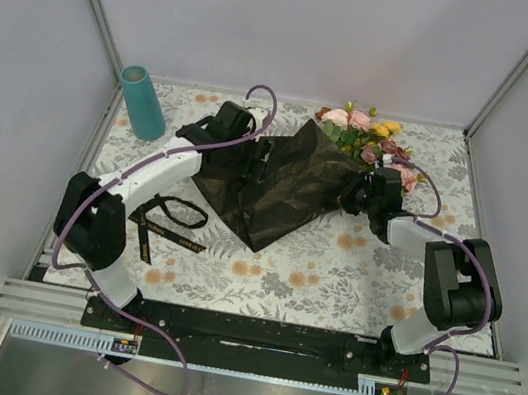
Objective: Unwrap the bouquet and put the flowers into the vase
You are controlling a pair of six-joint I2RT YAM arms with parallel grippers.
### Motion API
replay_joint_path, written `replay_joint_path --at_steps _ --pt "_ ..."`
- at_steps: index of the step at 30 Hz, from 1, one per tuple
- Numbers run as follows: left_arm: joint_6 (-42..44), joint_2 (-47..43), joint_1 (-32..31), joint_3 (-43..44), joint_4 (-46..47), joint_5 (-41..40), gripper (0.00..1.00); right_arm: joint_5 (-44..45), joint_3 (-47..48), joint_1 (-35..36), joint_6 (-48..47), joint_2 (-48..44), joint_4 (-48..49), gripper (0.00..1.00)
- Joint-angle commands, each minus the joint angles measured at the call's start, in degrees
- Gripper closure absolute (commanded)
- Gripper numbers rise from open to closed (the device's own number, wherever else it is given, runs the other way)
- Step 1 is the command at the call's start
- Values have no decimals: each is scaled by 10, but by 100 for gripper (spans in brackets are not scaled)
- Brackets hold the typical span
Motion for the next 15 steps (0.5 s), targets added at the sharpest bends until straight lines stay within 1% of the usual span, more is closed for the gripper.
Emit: replay_joint_path --at_steps 1,4,7,8,11,13,15 --pt "37 43 3 73 49 70 19 2 7 -3 -11 -32 1 79" --pt "45 91 16 105 31 59 18 4 7 -2 -19 -53 -14 79" --pt "59 128 26 116 30 94 19 8 5 -3 -31 -89 -28 78" --pt "61 134 26 115 31 116 19 9 4 -2 -35 -100 -35 79" --pt "58 133 25 95 54 181 24 15 7 -3 -51 -143 -63 79" --pt "61 117 19 67 77 218 27 23 12 -3 -56 -174 -79 78" --pt "77 93 5 42 93 236 29 23 16 -3 -58 -203 -94 78"
